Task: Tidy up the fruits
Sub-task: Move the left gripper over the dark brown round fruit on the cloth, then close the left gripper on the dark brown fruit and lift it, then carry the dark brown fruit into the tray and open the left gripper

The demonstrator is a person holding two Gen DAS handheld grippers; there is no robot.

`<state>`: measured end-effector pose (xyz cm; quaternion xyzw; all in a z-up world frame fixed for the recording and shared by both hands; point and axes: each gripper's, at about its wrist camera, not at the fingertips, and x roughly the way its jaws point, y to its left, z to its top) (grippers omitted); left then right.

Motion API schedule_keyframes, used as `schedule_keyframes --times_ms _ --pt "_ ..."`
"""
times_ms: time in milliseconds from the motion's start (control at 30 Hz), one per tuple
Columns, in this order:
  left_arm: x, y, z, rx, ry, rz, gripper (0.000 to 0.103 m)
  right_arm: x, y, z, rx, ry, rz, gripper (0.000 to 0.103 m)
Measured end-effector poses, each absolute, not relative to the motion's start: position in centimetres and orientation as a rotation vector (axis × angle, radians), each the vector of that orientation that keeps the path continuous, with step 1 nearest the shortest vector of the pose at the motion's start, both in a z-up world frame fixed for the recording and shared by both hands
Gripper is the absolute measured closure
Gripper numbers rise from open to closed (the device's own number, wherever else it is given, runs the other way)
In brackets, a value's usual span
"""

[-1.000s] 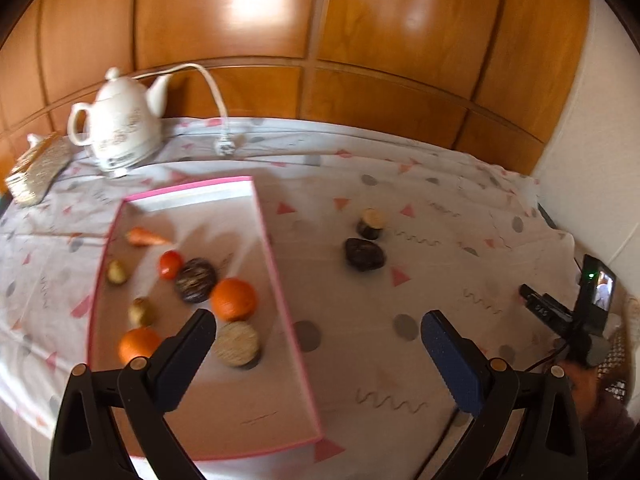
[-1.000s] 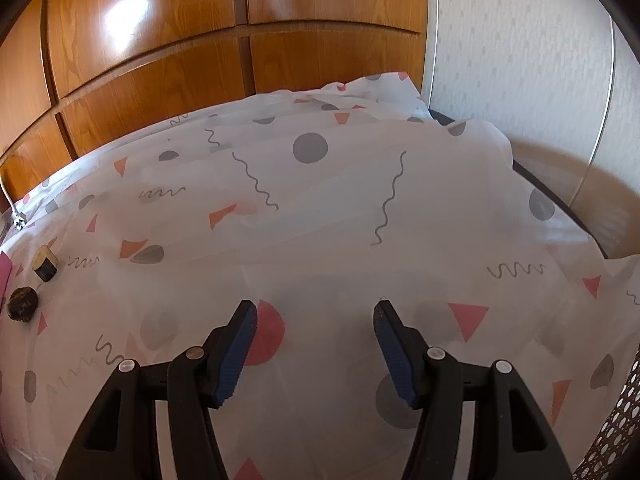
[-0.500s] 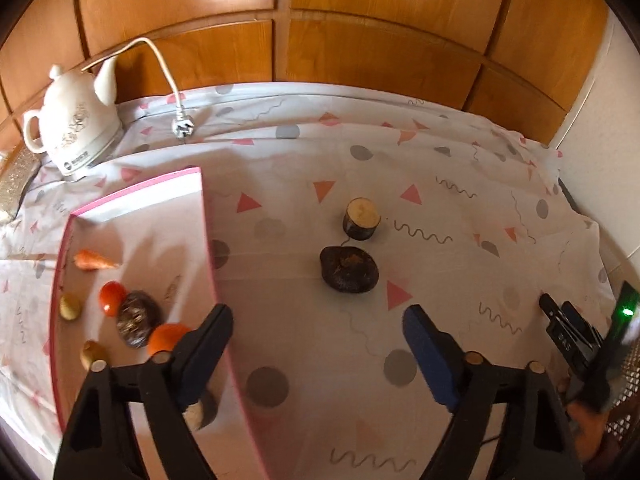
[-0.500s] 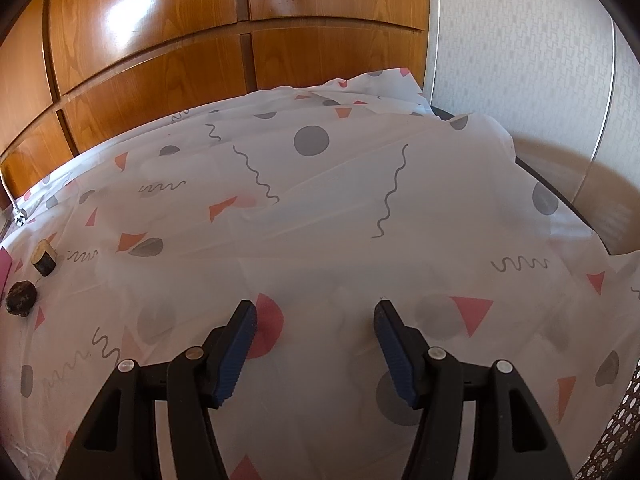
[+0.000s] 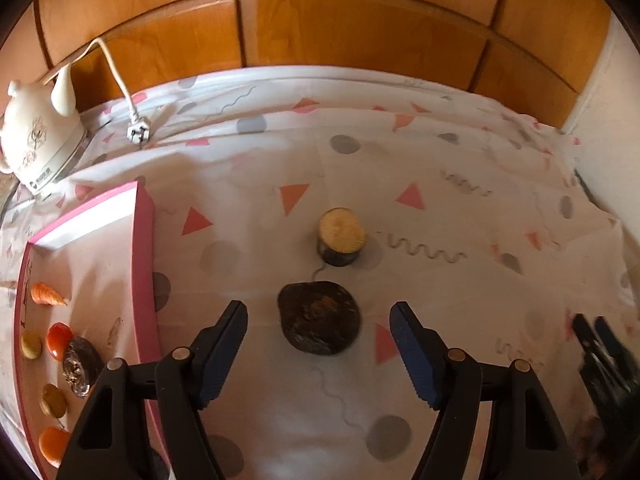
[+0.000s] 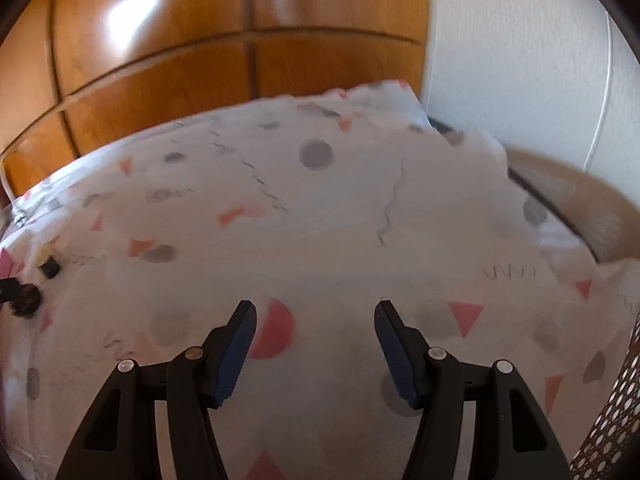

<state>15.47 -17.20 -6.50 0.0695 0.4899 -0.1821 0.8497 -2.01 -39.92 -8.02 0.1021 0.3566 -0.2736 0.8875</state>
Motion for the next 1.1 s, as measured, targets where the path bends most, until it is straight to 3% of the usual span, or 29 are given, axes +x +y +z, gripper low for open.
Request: schedule_keyframes --times_ms 167,200,267,300,533,767,900,1100 --pt "16.1 -16.7 -8.0 0.136 1.055 -0.36 0.031 -1.2 -36.9 -7.4 0.148 0.723 -0.46 0.041" --pt "16.2 -16.6 -8.4 0.125 1.07 -0.37 0.039 -1.0 -36.8 -7.6 0.157 0.734 -0.452 0.041" --pt "16.2 -16.6 -8.8 0.117 1.075 -0.384 0.045 -0.6 -36.5 -8.4 0.168 0.762 -0.44 0.041" --pt "15.9 -16.7 -8.6 0.124 1.057 -0.401 0.055 -0.5 -36.5 -8.7 0.176 0.774 -0.435 0.041" --pt "14.3 -15.9 -7.6 0.083 1.023 -0.42 0.055 -0.5 -36.6 -9.8 0.185 0.803 -0.431 0.041" --pt "12.2 -11.5 -3.1 0.005 0.907 -0.382 0.055 -0.6 -36.3 -9.8 0.167 0.801 -0.434 0.041" --pt "13.8 -6.7 -1.2 -0.069 0.873 -0.283 0.055 -0.6 -36.1 -9.8 0.156 0.8 -0.436 0.041" --pt "17.8 -1.3 -2.7 -0.102 0.941 -0.146 0.055 -0.6 -36.0 -9.8 0.151 0.801 -0.439 0.041"
